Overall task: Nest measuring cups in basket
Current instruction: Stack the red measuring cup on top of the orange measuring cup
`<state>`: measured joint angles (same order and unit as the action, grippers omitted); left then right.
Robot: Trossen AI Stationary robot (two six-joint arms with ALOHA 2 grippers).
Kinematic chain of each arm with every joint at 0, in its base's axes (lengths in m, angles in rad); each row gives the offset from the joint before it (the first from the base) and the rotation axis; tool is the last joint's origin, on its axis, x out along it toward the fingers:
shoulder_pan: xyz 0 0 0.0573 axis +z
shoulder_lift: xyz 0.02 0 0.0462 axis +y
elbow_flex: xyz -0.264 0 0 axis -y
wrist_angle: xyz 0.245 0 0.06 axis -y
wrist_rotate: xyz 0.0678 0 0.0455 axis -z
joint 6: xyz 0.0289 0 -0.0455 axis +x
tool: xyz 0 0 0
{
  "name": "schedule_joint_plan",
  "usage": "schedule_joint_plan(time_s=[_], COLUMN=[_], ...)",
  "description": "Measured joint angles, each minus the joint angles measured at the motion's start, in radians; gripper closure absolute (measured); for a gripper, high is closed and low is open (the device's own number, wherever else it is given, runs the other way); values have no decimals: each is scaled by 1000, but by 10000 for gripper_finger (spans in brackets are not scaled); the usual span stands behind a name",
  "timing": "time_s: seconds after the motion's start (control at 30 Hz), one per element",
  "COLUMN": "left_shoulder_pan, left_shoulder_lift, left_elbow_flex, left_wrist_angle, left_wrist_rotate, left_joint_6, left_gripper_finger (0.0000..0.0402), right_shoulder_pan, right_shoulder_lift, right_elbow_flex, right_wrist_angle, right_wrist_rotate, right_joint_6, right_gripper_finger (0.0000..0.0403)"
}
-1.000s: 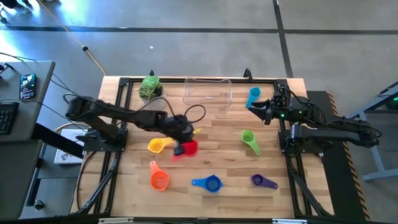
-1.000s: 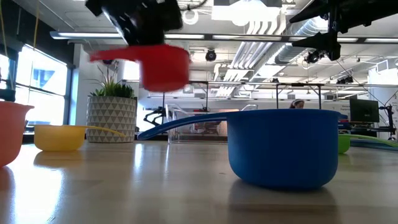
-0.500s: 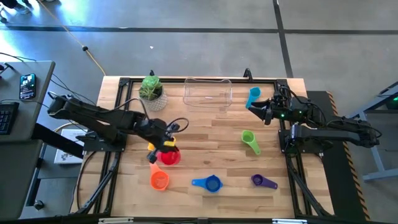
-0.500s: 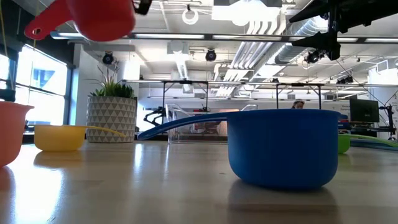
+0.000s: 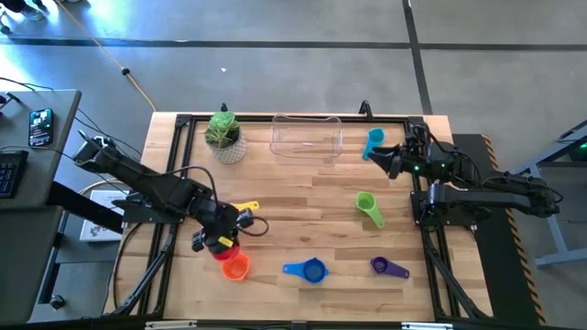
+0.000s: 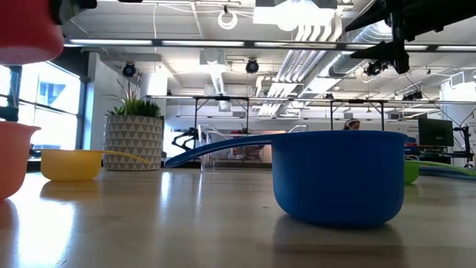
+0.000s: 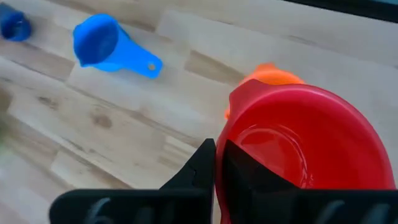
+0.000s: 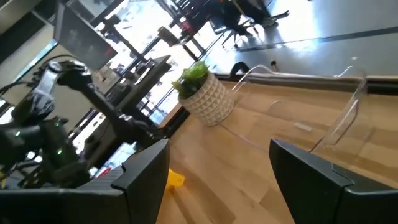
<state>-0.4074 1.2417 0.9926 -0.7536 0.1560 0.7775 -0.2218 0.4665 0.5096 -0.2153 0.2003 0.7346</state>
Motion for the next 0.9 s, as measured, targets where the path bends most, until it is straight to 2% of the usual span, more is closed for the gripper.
schedule_joint_plan(time_s=[0.23,0.57,0.9], left_shoulder_pan=[-26,-62,-101], left_shoulder_lift=[67,201,247], left_elbow_flex=[1,1,0], left_wrist_angle=[9,87,129], left_wrist_rotate=[47,48,48], left_joint_6=[11,13,87], left_gripper_finger=[394,394,394], right_shoulder_pan=[0,0,0], right_shoulder_lift=[4,32,56], right_elbow_flex=[0,0,0], right_wrist_angle=[-17,-30,-36], right_wrist_rotate=[62,66,62], right_joint_6=[1,26,26], right_gripper_finger=[137,137,137])
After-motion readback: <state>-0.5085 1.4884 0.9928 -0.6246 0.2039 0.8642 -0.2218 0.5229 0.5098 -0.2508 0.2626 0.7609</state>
